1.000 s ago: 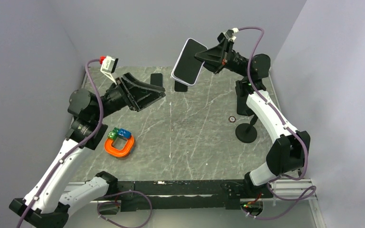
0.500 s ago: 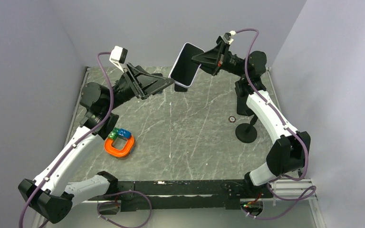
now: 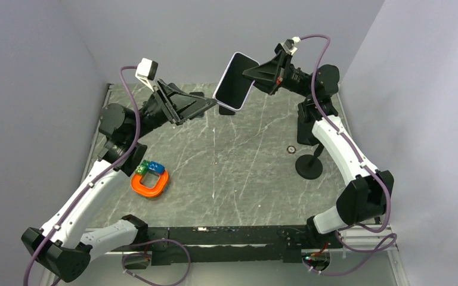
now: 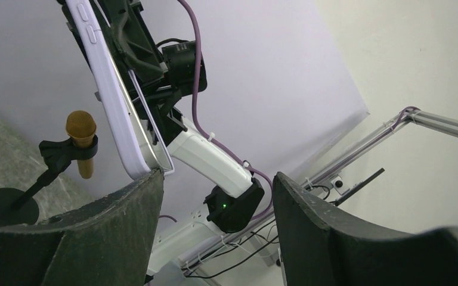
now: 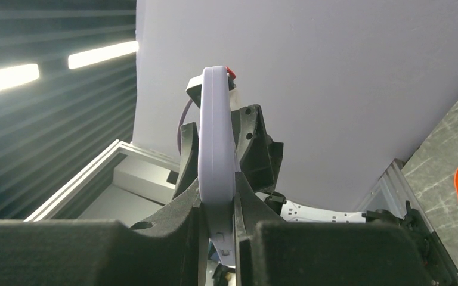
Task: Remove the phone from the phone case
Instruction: Remove the phone case from the phone.
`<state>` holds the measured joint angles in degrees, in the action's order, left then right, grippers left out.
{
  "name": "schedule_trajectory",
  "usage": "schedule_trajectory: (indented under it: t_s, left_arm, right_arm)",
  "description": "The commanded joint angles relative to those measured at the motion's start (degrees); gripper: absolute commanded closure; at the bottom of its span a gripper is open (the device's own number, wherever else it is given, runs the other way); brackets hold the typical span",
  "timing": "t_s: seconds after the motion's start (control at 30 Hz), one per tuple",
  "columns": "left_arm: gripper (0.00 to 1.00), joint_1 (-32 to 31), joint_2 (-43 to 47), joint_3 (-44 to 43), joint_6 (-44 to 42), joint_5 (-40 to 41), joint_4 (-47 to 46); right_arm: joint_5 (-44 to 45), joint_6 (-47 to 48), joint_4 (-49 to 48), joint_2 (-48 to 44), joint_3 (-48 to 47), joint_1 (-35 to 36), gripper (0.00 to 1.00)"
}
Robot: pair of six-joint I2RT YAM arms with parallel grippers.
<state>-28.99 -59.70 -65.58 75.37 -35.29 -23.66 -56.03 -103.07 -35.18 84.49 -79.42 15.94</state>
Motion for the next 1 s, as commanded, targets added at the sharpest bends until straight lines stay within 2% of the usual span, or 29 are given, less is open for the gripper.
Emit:
schedule_trajectory:
  t_s: [0.0,0.27,0.97]
  left_arm:
    - [0.29,1.22,1.12,-0.53,-1.75,0.80,0.65]
    - [0.29,1.38,-0.21,-1.75,-2.22,0.85,1.65]
    - [0.31,-0.09,-3.00,-7.77,-11.93,2.46,24.86]
  right_arm:
    - [2.29,-2.64,-3.86,-2.90,-1.51,0.09,1.00]
    - [1.52,-4.34,-5.86,-2.15,-2.42,0.36,1.00]
    - [1.13,-9.53,-14.05,1.00,-7.41,4.67,1.00]
